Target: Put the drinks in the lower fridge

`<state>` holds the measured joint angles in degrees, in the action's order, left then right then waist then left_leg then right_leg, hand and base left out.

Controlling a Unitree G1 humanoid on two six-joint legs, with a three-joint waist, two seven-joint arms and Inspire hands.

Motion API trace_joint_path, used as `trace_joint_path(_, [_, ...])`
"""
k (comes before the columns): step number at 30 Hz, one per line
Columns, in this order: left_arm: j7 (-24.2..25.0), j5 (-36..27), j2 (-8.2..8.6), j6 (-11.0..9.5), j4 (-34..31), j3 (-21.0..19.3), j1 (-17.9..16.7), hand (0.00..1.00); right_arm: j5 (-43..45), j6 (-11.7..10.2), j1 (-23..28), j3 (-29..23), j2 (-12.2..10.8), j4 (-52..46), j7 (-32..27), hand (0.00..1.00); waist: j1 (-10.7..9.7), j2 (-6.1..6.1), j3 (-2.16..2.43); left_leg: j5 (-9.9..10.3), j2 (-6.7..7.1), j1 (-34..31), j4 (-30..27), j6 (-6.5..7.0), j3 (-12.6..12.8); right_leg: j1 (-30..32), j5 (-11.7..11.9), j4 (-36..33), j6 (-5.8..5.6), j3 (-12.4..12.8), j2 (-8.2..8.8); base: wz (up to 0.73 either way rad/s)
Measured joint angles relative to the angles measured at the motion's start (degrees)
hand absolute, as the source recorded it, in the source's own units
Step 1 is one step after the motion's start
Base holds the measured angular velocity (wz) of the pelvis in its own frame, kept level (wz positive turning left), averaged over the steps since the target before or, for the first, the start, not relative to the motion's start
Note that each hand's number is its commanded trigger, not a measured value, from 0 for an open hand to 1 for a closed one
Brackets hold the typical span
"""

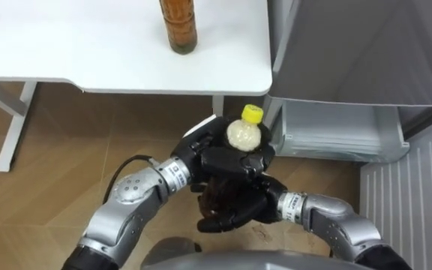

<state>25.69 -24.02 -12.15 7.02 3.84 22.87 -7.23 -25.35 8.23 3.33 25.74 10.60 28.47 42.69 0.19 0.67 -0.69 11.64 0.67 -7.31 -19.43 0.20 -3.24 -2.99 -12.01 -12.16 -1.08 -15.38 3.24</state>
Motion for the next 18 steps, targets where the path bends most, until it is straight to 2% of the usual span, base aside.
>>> trace_joint_path(4, [0.20,0.80,-0.15,-0.16,0.00,0.50,0.29,1.00,-0.80,-0.04,0.00,0.18,0.32,0.04,0.00,0.00,-0.06,0.12,-0.07,0.00,0.02,0.26,0.19,0.00,0.08,0.11,0.00,-0.44,-0.01,0.56,0.07,0.00])
trace_joint_path(7, [1.33,2.80,-0.24,-0.84,0.00,1.34,0.85,1.00,-1.26,-0.04,0.00,0.44,0.37,0.17,-0.01,0.00,0.04,0.48,-0.30,0.00,0.02,0.56,0.29,0.01,0.25,-0.03,0.00,-0.46,0.00,0.93,0.07,-0.04])
trace_joint_path(8, [1.59,3.64,-0.31,-1.01,0.01,1.85,1.20,1.00,-1.30,-0.04,0.00,0.53,0.41,0.17,-0.05,0.15,0.03,0.65,-0.41,0.00,0.01,0.59,0.28,0.01,0.31,-0.07,0.00,-0.46,0.00,0.98,0.06,-0.03])
trace_joint_path(9, [1.66,4.03,-0.36,-1.13,0.01,2.18,1.34,1.00,-1.30,-0.04,0.00,0.53,0.44,0.17,-0.05,0.95,0.00,0.68,-0.45,0.00,-0.01,0.57,0.22,0.01,0.37,-0.07,0.00,-0.46,0.00,1.03,0.05,0.00])
trace_joint_path(10, [2.08,4.84,-0.40,-1.17,0.01,2.63,1.61,1.00,-1.30,-0.04,0.00,0.60,0.57,0.21,-0.07,1.00,-0.03,0.69,-0.51,0.01,-0.02,0.52,0.13,0.02,0.45,-0.07,0.01,-0.46,0.00,1.09,0.04,-0.04])
trace_joint_path(18, [2.70,5.35,-0.83,-1.14,0.07,4.03,2.38,1.00,-1.56,-0.23,0.00,1.11,1.12,0.37,-0.19,1.00,0.15,-0.06,-0.94,0.04,-0.20,0.76,0.21,0.07,0.96,0.05,0.09,-0.59,0.06,1.41,0.01,-0.03])
